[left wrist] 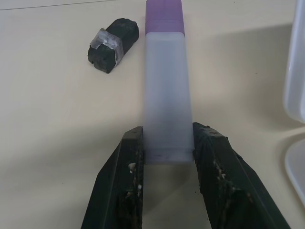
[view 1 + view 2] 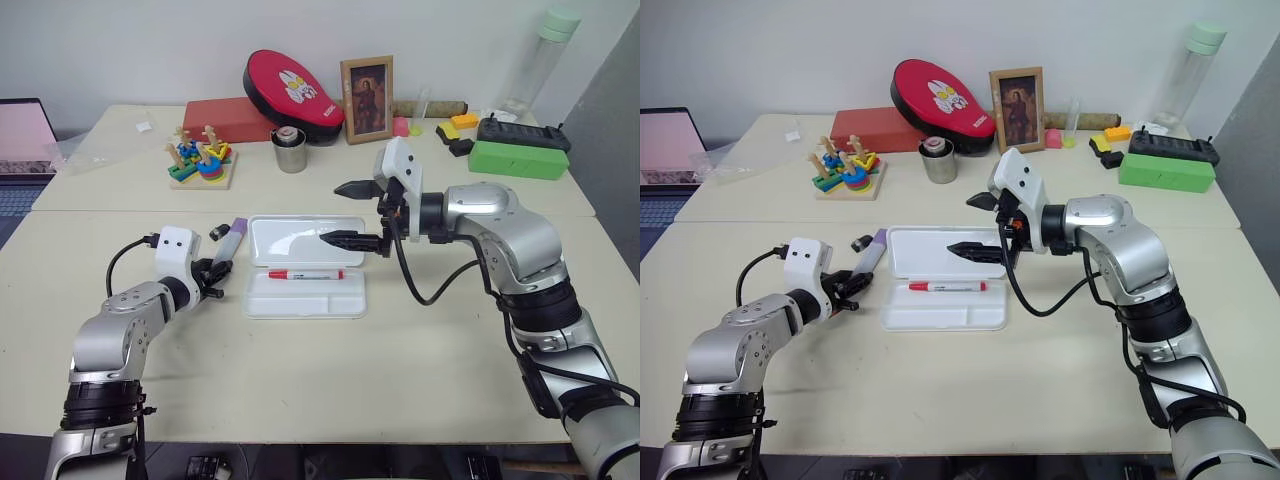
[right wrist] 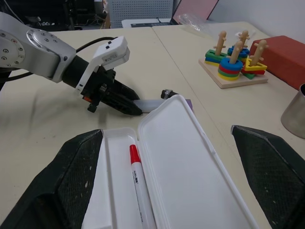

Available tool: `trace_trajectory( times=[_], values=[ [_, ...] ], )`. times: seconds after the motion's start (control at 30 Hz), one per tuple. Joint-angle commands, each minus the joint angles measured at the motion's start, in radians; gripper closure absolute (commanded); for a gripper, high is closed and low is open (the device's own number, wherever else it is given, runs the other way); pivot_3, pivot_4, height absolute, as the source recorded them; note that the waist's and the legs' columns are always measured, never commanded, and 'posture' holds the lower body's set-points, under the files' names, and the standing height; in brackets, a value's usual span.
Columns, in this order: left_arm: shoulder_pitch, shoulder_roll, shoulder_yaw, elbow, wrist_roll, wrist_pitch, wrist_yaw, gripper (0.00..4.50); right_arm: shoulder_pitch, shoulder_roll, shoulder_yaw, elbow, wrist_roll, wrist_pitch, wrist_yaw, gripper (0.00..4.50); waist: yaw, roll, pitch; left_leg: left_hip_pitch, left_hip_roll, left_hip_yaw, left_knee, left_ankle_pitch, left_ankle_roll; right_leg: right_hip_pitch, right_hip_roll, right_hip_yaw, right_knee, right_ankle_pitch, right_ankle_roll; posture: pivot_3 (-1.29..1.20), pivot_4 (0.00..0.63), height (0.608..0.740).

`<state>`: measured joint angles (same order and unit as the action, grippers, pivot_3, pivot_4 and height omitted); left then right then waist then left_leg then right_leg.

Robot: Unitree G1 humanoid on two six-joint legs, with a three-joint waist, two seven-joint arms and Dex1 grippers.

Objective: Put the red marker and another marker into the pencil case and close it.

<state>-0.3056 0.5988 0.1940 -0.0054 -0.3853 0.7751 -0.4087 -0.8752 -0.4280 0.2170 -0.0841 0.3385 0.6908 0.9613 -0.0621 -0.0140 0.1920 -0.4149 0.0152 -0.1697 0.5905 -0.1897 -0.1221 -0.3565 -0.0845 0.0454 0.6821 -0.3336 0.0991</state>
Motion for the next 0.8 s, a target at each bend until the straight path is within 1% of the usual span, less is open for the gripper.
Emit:
trace_trajectory(
  times=[0.03,0.17,0.3,0.37,0.43,0.6,0.7,0.8],
  values=[
    [-0.01,-0.011,0.002,0.014,0.017,-0.027,-0.004,3.31,-0.003,-0.008,-0.03,-0.034,0.026,-0.006,0.004,0.0,0.001,0.0,0.0,0.0,0.0,0.0,0.0,0.0,0.0,0.0,0.0,0.0,0.0,0.0,0.0,0.0,0.15,0.74],
    [-0.032,-0.028,0.018,-0.003,0.028,-0.107,0.0,3.31,-0.005,-0.013,-0.045,-0.032,0.041,-0.005,0.01,0.0,0.003,0.0,0.0,0.0,0.0,0.0,0.0,0.0,0.0,0.0,0.0,0.0,0.0,0.0,0.0,0.0,0.15,0.74],
    [-0.094,-0.071,0.1,-0.027,-0.009,-0.169,0.04,3.31,-0.015,-0.027,-0.076,-0.027,0.07,-0.003,0.016,0.0,0.007,0.0,0.0,-0.001,0.0,0.0,0.0,0.001,-0.003,0.0,0.0,-0.001,-0.001,0.0,0.0,0.0,0.15,0.74],
    [-0.16,-0.07,0.152,-0.038,-0.023,-0.237,0.051,3.31,-0.017,-0.048,-0.093,-0.019,0.071,-0.014,0.024,0.0,0.005,0.0,0.0,-0.001,0.0,0.0,0.0,0.001,-0.003,0.0,0.0,-0.001,-0.001,0.0,0.0,0.0,0.15,0.74],
    [-0.224,-0.056,0.175,-0.076,-0.067,-0.265,0.014,3.31,-0.014,-0.077,-0.114,-0.011,0.072,-0.025,0.033,0.0,0.005,0.0,0.0,-0.001,0.0,0.0,0.0,0.002,-0.003,0.0,0.0,-0.001,-0.001,0.0,0.0,0.0,0.15,0.74],
    [-0.256,0.045,0.082,-0.215,-0.177,-0.215,-0.236,3.31,0.029,-0.175,-0.155,-0.044,0.099,-0.016,0.085,0.0,0.005,-0.001,0.0,-0.002,0.0,0.0,0.0,0.002,-0.003,0.0,0.0,0.0,-0.003,0.0,0.0,0.0,0.15,0.74],
    [-0.25,0.15,0.002,-0.241,-0.211,-0.187,-0.43,3.31,0.077,-0.239,-0.155,-0.088,0.113,0.0,0.118,0.0,0.004,0.0,0.0,-0.002,0.0,0.0,0.0,0.001,-0.003,0.0,0.0,-0.001,-0.003,0.0,0.0,0.0,0.15,0.74],
    [-0.239,0.266,-0.079,-0.233,-0.207,-0.167,-0.606,3.31,0.119,-0.275,-0.167,-0.13,0.132,0.022,0.123,0.0,-0.003,0.0,0.001,-0.002,0.0,0.001,0.0,0.001,-0.002,-0.001,0.0,0.0,-0.002,0.0,0.0,0.0,0.15,0.74]
  ],
)
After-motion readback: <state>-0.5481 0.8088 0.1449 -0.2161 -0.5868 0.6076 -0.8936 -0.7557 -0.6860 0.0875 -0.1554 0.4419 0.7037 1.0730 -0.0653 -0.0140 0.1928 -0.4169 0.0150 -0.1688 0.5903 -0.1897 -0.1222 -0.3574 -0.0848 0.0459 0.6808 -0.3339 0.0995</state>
